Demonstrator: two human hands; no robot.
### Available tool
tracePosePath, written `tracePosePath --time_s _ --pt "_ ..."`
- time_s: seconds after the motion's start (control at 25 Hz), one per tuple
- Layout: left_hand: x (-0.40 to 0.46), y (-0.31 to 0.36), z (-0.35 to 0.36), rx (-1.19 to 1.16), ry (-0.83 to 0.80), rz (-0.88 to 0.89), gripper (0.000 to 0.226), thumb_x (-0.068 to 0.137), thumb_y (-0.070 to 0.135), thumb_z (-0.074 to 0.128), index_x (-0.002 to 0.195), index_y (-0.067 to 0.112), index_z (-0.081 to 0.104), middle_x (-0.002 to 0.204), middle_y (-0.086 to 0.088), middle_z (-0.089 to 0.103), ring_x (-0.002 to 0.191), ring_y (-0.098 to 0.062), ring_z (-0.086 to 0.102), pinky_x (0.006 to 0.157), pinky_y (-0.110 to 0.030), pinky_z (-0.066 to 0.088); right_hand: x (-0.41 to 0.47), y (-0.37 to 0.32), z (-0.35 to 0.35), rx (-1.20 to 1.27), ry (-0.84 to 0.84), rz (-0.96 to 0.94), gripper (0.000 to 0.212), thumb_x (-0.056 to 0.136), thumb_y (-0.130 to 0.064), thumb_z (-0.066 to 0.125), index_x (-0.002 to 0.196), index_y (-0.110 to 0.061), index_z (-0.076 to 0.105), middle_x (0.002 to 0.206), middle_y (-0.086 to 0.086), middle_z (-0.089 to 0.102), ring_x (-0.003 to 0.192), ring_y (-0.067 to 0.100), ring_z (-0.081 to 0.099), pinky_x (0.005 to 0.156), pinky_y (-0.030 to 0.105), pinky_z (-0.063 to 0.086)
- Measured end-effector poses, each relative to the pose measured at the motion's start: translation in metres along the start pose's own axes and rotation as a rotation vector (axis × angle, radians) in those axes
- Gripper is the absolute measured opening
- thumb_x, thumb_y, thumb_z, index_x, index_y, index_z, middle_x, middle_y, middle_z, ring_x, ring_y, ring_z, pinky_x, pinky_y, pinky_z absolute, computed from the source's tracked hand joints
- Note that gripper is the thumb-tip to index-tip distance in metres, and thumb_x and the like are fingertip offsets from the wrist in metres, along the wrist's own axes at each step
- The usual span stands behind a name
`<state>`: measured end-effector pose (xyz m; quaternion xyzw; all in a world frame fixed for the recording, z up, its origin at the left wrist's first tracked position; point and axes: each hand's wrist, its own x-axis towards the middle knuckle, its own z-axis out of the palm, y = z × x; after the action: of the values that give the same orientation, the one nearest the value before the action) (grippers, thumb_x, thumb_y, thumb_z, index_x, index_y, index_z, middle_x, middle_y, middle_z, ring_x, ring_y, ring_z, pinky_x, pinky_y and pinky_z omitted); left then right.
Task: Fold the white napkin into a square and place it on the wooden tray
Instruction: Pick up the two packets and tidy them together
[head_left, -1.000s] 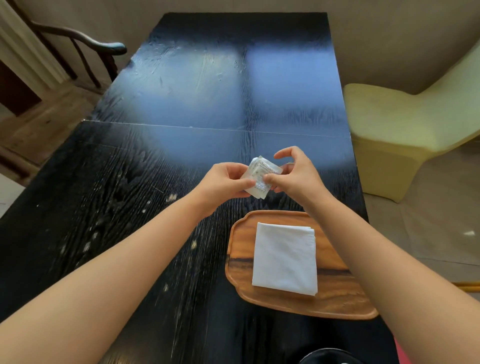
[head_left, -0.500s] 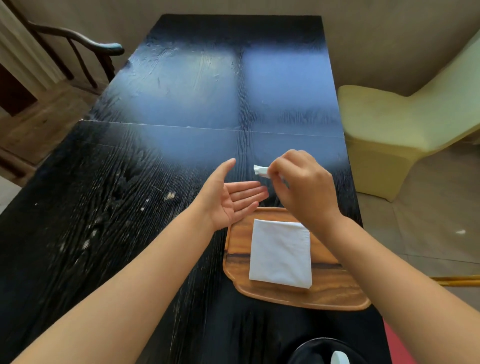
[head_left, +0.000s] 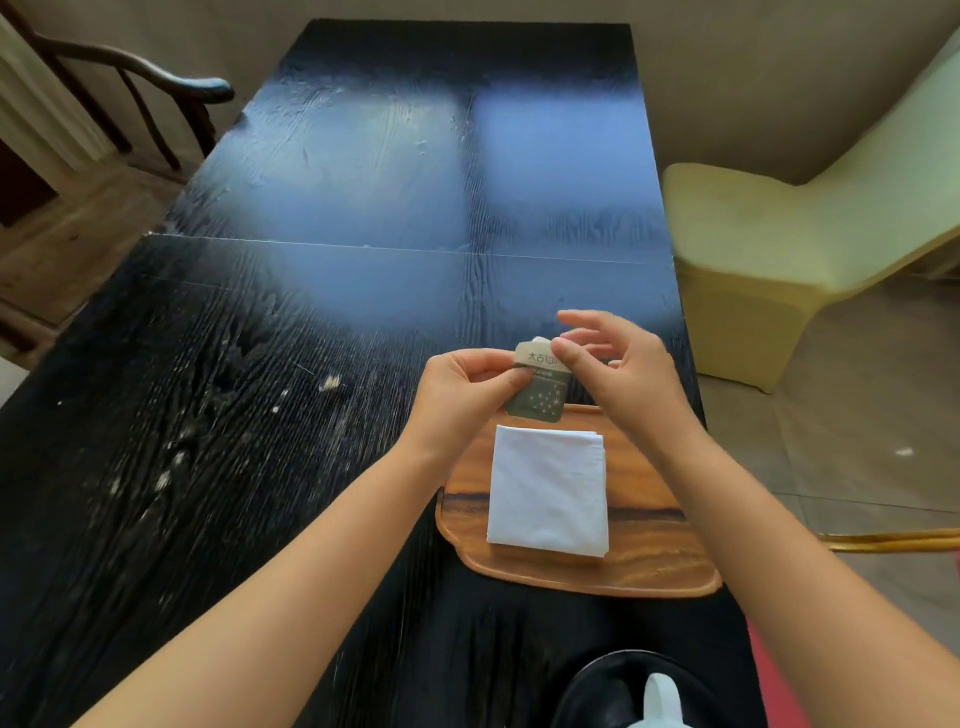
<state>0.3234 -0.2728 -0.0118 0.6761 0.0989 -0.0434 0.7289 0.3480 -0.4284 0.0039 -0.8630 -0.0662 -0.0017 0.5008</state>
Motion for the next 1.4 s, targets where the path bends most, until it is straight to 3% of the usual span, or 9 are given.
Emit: tracePosePath --time_s 0.12,0.2,0.52,0.68,0.76,0.92,1.08,1.24,1.4 --pt "-0.009 -0.004 0.008 0.036 -0.01 0.004 0.013 0.081 0.001 0.067 0.086 0.011 0.073 0.075 0.002 0.073 0.071 -0.009 0.07 0.062 -0.017 0.054 0.0 0.001 -0.009 0.152 -0.107 0.132 0.005 0.081 -0.016 0.069 0.084 -0.014 0.072 0.081 0.006 0.072 0.077 0.013 0.068 0.07 0.028 0.055" --pt "-0.014 -0.007 0.014 0.017 0.009 -0.033 0.01 0.082 0.004 0.067 0.089 0.009 0.072 0.08 -0.004 0.073 0.071 -0.008 0.07 0.062 -0.018 0.055 -0.005 0.005 -0.012 0.172 -0.099 0.135 0.009 0.081 -0.01 0.068 0.075 -0.016 0.071 0.075 0.003 0.071 0.068 0.008 0.065 0.064 0.024 0.054" --pt "-0.037 -0.019 0.041 0.099 -0.023 0.005 0.009 0.086 0.011 0.064 0.09 0.01 0.072 0.078 -0.002 0.074 0.069 -0.018 0.072 0.062 -0.024 0.057 -0.01 0.018 -0.044 0.128 -0.113 0.152 0.017 0.082 -0.004 0.065 0.072 -0.017 0.069 0.069 0.006 0.068 0.06 0.008 0.059 0.059 0.018 0.051" --pt "-0.05 -0.025 0.069 0.089 -0.082 -0.019 0.015 0.089 0.011 0.06 0.095 0.003 0.07 0.079 -0.005 0.072 0.067 -0.011 0.071 0.06 -0.019 0.055 -0.012 0.028 -0.072 0.041 -0.181 0.169 0.019 0.081 -0.003 0.065 0.07 -0.018 0.069 0.068 0.005 0.067 0.057 0.003 0.058 0.056 0.015 0.048" --pt "-0.059 -0.036 0.075 0.28 -0.061 0.042 0.02 0.09 0.017 0.059 0.106 0.009 0.068 0.089 -0.001 0.072 0.078 -0.007 0.069 0.069 -0.02 0.053 -0.012 0.04 -0.083 -0.031 -0.207 0.201 0.016 0.081 -0.005 0.066 0.071 -0.017 0.07 0.069 0.003 0.067 0.059 0.004 0.058 0.058 0.018 0.048" --pt "-0.077 -0.057 0.08 0.73 -0.053 0.408 0.029 0.086 0.016 0.055 0.115 0.016 0.06 0.104 0.004 0.062 0.092 -0.01 0.056 0.079 -0.023 0.047 -0.023 0.074 -0.078 -0.16 -0.361 0.285 0.023 0.081 -0.007 0.066 0.066 -0.025 0.069 0.064 0.0 0.065 0.059 0.012 0.058 0.063 0.03 0.05" --pt "-0.087 -0.073 0.101 1.107 -0.241 0.569 0.033 0.073 0.019 0.056 0.104 0.012 0.065 0.098 -0.007 0.064 0.084 -0.025 0.061 0.063 -0.034 0.052 -0.035 0.095 -0.062 -0.219 -0.363 0.322 0.023 0.081 -0.012 0.066 0.066 -0.03 0.067 0.071 0.0 0.066 0.064 0.011 0.058 0.067 0.031 0.05" --pt "-0.09 -0.082 0.115 1.273 -0.242 0.552 0.028 0.065 0.025 0.066 0.091 0.017 0.067 0.086 0.0 0.063 0.074 -0.019 0.06 0.054 -0.026 0.047 -0.039 0.097 -0.053 -0.325 -0.285 0.237 0.012 0.083 -0.014 0.064 0.076 -0.022 0.07 0.082 0.001 0.067 0.076 0.012 0.059 0.069 0.024 0.043" --pt "-0.092 -0.085 0.123 1.294 -0.246 0.516 0.034 0.064 0.027 0.071 0.095 0.018 0.067 0.087 0.002 0.062 0.074 -0.016 0.059 0.055 -0.027 0.047 -0.042 0.099 -0.051 -0.444 -0.244 0.129 0.01 0.083 -0.017 0.062 0.081 -0.021 0.07 0.087 -0.001 0.065 0.085 0.016 0.057 0.076 0.036 0.049"
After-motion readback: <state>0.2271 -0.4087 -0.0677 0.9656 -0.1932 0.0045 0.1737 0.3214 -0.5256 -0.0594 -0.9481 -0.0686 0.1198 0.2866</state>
